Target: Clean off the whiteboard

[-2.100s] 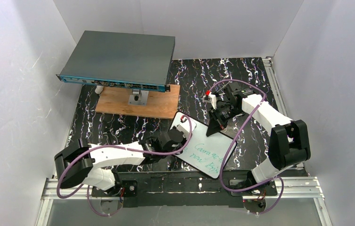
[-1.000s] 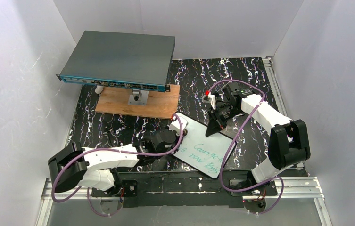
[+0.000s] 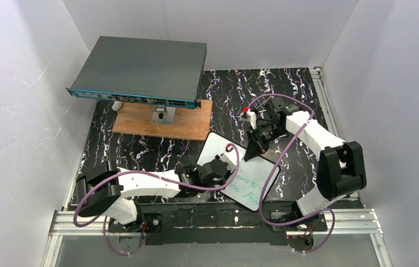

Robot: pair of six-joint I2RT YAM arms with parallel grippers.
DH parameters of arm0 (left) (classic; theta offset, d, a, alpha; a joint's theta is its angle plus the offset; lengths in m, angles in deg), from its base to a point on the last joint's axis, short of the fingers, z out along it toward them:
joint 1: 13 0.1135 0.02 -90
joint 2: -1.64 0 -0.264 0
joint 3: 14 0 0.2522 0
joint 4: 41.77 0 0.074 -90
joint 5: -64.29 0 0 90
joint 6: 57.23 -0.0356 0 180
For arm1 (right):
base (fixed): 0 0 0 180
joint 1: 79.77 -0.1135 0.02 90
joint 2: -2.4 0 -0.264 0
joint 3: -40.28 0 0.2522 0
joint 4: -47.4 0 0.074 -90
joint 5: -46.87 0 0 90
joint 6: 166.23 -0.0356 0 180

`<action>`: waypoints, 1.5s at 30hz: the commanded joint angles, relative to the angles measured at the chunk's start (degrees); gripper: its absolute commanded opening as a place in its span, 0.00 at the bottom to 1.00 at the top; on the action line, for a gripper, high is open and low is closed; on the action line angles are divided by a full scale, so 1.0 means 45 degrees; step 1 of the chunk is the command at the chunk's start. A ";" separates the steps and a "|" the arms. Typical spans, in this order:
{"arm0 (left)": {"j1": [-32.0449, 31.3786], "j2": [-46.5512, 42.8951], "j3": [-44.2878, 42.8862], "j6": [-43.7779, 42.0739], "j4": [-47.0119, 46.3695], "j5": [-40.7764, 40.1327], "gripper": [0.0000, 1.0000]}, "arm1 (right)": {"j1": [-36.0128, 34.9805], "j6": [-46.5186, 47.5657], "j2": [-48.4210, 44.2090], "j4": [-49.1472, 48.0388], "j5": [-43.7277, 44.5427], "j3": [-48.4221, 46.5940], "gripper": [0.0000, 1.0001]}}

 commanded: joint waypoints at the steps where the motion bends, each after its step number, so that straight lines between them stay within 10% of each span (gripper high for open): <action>1: 0.0173 0.0502 -0.1183 0.0856 0.1947 -0.2957 0.00 | -0.0260 0.1359 -0.0078 -0.0739 -0.0413 -0.0109 0.01; 10: 0.1450 -0.1076 -0.0238 0.2492 0.3106 -0.4073 0.00 | -0.0260 0.1363 -0.0067 -0.0738 -0.0436 -0.0109 0.01; 22: 0.0412 -0.0570 -0.0013 -0.0312 -0.0145 0.1182 0.00 | -0.0263 0.1379 -0.0002 -0.0739 -0.0412 -0.0108 0.01; 34: 0.0447 -0.0012 -0.0716 0.1636 0.2044 -0.3269 0.00 | -0.0270 0.1385 -0.0058 -0.0706 -0.0432 -0.0128 0.01; 45: 0.1649 -0.1678 0.0676 0.3290 0.2293 -0.3281 0.00 | -0.0260 0.1388 -0.0075 -0.0700 -0.0432 -0.0109 0.01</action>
